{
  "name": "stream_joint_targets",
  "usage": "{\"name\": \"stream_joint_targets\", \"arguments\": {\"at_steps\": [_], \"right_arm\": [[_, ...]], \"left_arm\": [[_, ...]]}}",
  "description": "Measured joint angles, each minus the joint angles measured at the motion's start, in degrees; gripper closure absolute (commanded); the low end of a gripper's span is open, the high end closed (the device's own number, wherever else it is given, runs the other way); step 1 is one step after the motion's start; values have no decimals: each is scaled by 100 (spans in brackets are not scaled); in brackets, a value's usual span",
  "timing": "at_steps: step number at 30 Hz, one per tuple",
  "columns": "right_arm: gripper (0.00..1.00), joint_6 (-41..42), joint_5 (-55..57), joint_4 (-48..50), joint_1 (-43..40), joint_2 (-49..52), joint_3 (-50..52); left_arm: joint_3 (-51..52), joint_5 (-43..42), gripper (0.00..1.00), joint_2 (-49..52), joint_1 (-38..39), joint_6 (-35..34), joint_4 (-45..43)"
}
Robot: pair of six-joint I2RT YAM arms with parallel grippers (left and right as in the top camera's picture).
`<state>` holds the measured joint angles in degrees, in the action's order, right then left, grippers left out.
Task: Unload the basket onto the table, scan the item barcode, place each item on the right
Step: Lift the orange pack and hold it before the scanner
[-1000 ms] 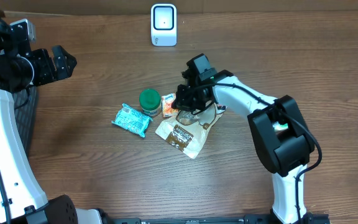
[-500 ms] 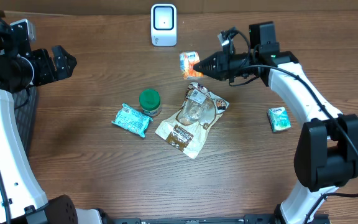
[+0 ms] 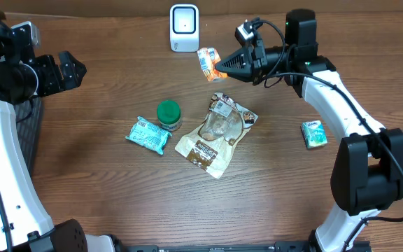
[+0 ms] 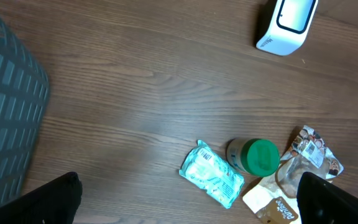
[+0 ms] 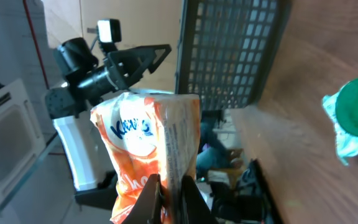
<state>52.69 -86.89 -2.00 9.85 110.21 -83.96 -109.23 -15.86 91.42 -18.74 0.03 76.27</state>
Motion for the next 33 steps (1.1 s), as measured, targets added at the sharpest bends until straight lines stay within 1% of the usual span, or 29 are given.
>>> {"name": "stream_joint_targets", "arguments": {"at_steps": [3, 7, 12, 16, 19, 22, 27, 32, 33], "right_arm": [[96, 656, -48, 584, 0, 0, 2], [96, 1327, -79, 1058, 0, 0, 0], [96, 1615, -72, 1102, 0, 0, 0], [96, 1598, -26, 1099, 2, 0, 2], [96, 1281, 76, 1047, 28, 0, 2], [96, 809, 289, 623, 122, 0, 2], [96, -212, 1069, -662, 485, 0, 9], [96, -1185, 2511, -2090, 911, 0, 9], [96, -1237, 2623, -2173, 938, 0, 9]], "left_arm": [[0, 0, 0, 0, 0, 0, 0], [0, 0, 0, 0, 0, 0, 0], [0, 0, 0, 0, 0, 0, 0], [0, 0, 0, 0, 0, 0, 0], [0, 0, 0, 0, 0, -2, 0], [0, 2, 0, 0, 0, 0, 0], [0, 4, 0, 0, 0, 0, -2], [0, 0, 0, 0, 0, -2, 0], [0, 0, 1, 0, 0, 0, -2]]}}
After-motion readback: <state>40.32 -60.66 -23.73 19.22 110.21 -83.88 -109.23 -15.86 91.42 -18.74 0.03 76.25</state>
